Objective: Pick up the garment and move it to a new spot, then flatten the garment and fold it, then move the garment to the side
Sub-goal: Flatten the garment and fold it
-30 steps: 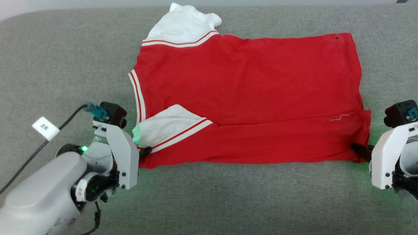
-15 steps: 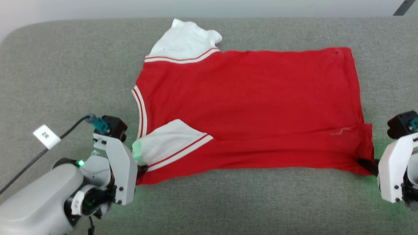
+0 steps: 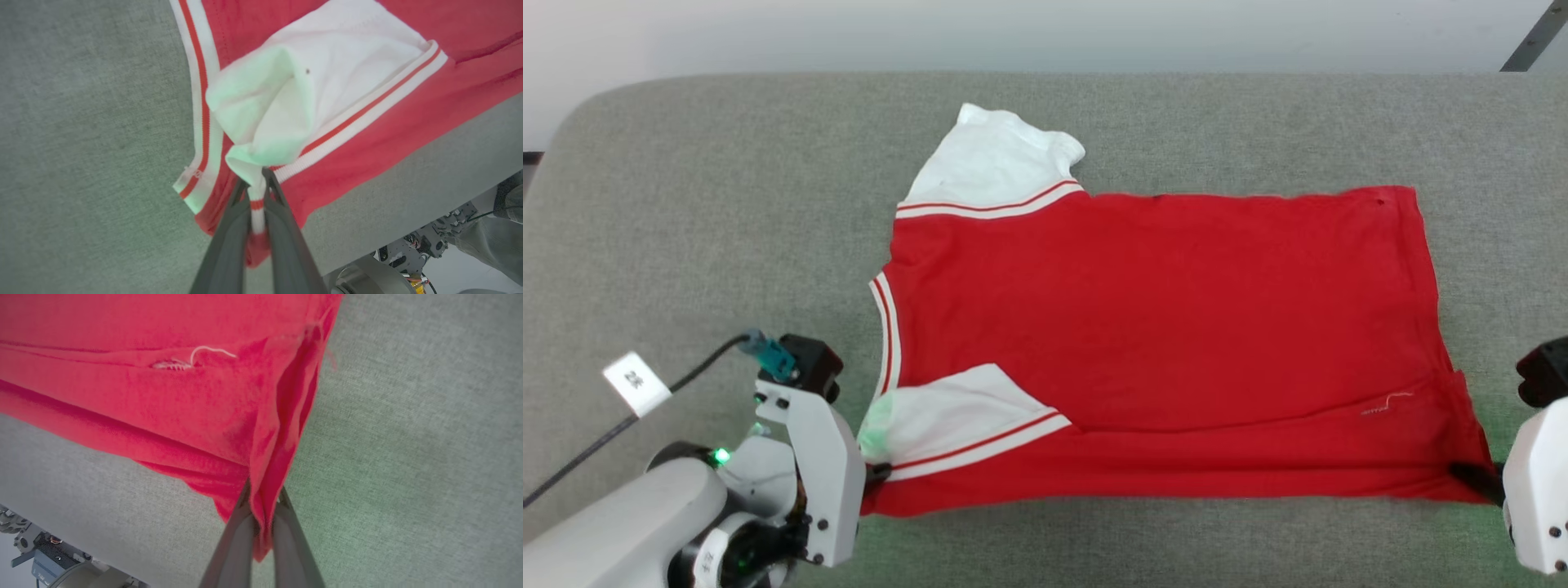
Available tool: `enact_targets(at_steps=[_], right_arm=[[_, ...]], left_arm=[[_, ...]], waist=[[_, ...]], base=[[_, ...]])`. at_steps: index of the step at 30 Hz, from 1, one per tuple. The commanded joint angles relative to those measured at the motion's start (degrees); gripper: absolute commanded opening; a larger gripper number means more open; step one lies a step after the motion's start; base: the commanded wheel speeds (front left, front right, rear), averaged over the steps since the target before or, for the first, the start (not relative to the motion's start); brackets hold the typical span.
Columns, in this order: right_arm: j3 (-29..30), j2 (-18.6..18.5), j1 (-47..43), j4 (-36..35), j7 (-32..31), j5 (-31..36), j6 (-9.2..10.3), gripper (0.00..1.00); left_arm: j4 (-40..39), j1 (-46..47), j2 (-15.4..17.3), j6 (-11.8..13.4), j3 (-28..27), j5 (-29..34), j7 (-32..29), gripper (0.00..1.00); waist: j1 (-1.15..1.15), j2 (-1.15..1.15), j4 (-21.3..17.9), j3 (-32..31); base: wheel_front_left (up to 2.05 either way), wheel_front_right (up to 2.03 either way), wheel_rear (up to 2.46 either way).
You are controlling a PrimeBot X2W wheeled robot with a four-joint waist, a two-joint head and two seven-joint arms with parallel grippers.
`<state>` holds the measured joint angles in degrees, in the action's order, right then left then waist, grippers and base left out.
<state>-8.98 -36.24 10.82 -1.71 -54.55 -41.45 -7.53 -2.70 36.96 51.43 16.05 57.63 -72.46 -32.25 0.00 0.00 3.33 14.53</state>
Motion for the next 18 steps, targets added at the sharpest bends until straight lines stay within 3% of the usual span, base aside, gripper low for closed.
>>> enact_targets(at_steps=[1, 11, 12, 13, 15, 16, 17, 18], right_arm=[[1.12, 0.49, -1.47, -0.11, -0.55, 0.49, 0.08, 0.0], [1.56, 3.79, -3.49, -0.49, -1.08, 2.83, 0.09, 0.0], [1.39, 4.06, -3.41, -0.63, -1.01, 2.92, 0.09, 0.18], [1.37, 4.28, -3.26, -0.8, -0.79, 3.08, 0.09, 0.33], [1.25, 4.34, -2.92, -1.2, -0.68, 3.42, 0.09, 0.51], [1.4, 4.45, -2.74, -1.43, -0.52, 3.47, 0.09, 0.82], [1.68, 4.62, -2.59, -1.62, -0.42, 3.57, 0.09, 1.0], [1.83, 4.69, -2.54, -1.87, -0.49, 3.67, 0.08, 1.0]], left_arm=[[0.3, -0.91, 0.66, 0.57, 0.17, 0.05, 0.12, 0.0], [2.68, -1.71, -1.67, -0.59, 1.16, -0.32, 0.21, 0.0], [2.97, -1.59, -1.76, -0.94, 1.12, -0.34, 0.32, 0.25], [3.17, -1.23, -1.7, -0.92, 1.06, -0.14, 0.28, 0.58], [3.32, -0.44, -1.37, -1.14, 0.86, 0.39, 0.24, 1.0], [3.28, -0.05, -1.22, -1.07, 0.75, 0.47, 0.05, 1.0], [3.09, 0.23, -0.99, -0.92, 0.62, 0.45, -0.14, 1.0], [2.72, 0.51, -0.64, -0.8, 0.52, 0.45, -0.42, 1.0]], waist=[[0.0, 0.0, 0.01, 0.08], [0.0, 0.0, -0.1, 0.17], [0.0, 0.0, -0.12, 0.16], [0.0, 0.0, -0.13, 0.14], [0.0, 0.0, -0.21, 0.14], [0.0, 0.0, -0.23, 0.13], [0.0, 0.0, -0.26, 0.11], [0.0, 0.0, -0.33, 0.09]], base=[[0.0, 0.0, 0.0], [0.0, 0.0, 0.0], [0.0, 0.0, 0.0], [0.0, 0.0, 0.0], [0.0, 0.0, 0.0], [0.0, 0.0, 0.0], [0.0, 0.0, 0.0], [0.0, 0.0, 0.0]])
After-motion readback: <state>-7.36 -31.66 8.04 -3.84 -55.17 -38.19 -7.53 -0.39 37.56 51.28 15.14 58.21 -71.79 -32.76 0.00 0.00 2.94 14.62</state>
